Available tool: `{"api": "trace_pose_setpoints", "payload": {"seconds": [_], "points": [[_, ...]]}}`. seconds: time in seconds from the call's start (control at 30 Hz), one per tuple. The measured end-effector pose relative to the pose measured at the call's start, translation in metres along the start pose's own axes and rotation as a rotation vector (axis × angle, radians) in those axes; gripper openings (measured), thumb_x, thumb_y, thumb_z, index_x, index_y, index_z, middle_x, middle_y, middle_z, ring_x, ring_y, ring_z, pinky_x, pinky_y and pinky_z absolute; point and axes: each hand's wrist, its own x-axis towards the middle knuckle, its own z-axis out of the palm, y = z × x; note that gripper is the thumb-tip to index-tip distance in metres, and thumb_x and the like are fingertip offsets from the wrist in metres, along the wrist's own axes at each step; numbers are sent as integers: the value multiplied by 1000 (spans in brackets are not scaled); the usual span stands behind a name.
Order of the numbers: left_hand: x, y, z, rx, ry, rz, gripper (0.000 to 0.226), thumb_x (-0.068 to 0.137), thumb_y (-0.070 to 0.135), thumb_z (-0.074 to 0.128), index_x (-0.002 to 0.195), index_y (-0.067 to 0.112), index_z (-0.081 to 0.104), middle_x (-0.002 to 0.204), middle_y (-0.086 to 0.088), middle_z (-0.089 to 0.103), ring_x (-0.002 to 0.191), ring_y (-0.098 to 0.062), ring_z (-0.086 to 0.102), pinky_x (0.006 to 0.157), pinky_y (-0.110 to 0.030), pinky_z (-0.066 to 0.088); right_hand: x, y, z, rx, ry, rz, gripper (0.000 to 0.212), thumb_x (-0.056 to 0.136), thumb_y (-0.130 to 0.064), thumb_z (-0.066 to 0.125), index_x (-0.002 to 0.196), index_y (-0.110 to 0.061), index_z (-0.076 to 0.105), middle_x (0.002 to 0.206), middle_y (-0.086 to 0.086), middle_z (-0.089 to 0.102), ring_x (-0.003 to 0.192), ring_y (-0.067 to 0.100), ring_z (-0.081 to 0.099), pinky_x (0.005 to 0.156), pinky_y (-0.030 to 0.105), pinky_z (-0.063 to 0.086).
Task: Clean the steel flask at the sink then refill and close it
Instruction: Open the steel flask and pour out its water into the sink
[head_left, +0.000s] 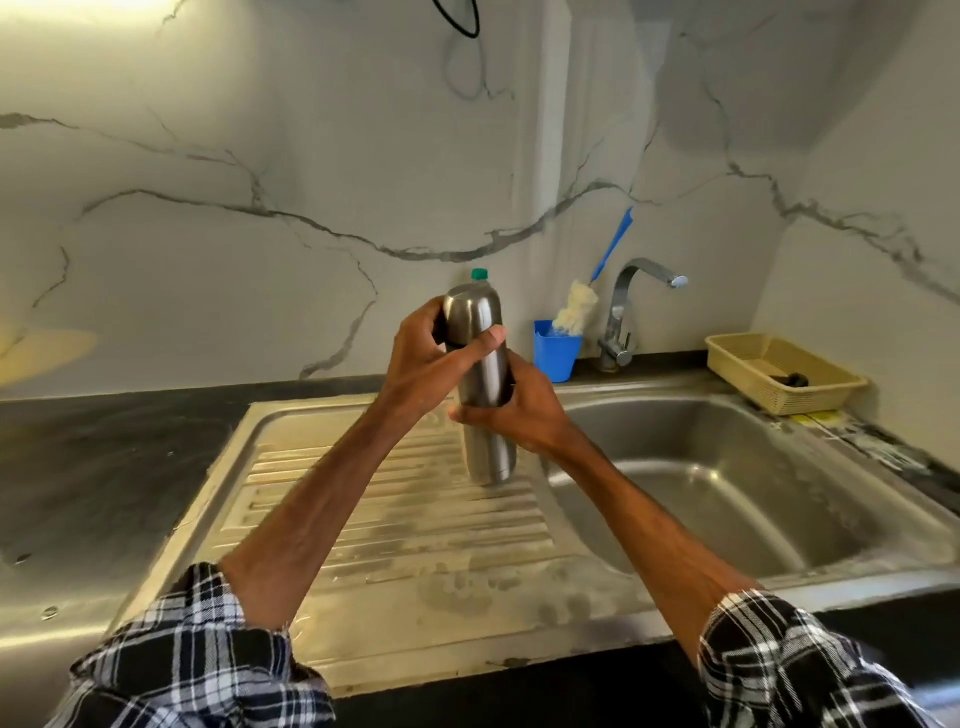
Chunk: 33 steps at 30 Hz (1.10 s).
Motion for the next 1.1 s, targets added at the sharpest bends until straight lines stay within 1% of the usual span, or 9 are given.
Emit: {"api": "trace_pose_setpoints", "payload": {"seconds": [0.13,0.27,0.47,0.53,0.6,0.77,0.83,0.97,1.1], "points": [[12,7,42,-86,-198,-30,48,86,31,81,127,20,59,109,8,70,95,-1,69,75,-21,56,-5,29,-50,-107,87,50,71,60,-41,93,119,-20,60,101,-8,69,88,6,67,72,25,57],[22,0,78,-162,-309,-9,53,90,23,78,138,20,55,120,2,70,107,-10,70,90,-30,59,-15,58,-77,-139,154,111,61,57,-38,96,106,-22,64,91,-12,69,79,1,66,62,11,48],[9,-14,130,-50,-210,-32,45,90,30,77,130,17,60,100,17,69,90,8,66,84,-17,53,-31,95,-75,-138,275,205,61,55,-35,97,104,-18,65,89,-10,71,77,2,68,63,14,53],[5,-14,152,-9,-84,-65,44,89,32,78,126,14,60,94,18,64,79,14,61,72,-4,45,-28,104,-73,-159,298,228,62,56,-32,97,106,-17,64,91,-10,71,77,1,67,63,11,52],[3,-9,163,22,69,-127,51,83,38,83,121,14,61,95,14,62,75,11,58,66,0,41,-26,109,-68,-160,327,247,66,56,-29,97,111,-14,64,95,-5,73,80,6,69,70,19,58],[9,-17,176,76,184,-348,82,56,71,88,109,24,46,98,11,57,85,-5,59,70,-19,48,-27,119,-59,-176,349,262,66,54,-34,95,110,-18,63,97,-4,73,82,12,70,75,34,62],[12,-25,179,28,118,-352,81,61,71,85,113,26,44,107,8,58,94,-9,61,78,-25,53,-28,122,-58,-190,338,283,66,52,-39,94,107,-21,62,95,-6,73,80,12,70,74,34,61],[23,-27,168,-141,-251,-308,47,88,35,78,127,24,53,112,10,65,100,-7,64,81,-21,51,-22,129,-63,-150,345,345,73,50,-46,93,112,-22,62,95,-9,72,82,10,70,76,36,62],[33,-37,156,-110,-422,-201,42,86,22,81,122,23,61,112,9,71,101,-3,68,97,-31,56,-23,132,-66,-158,390,370,73,53,-43,95,113,-21,62,96,-8,70,83,9,69,76,30,61]]}}
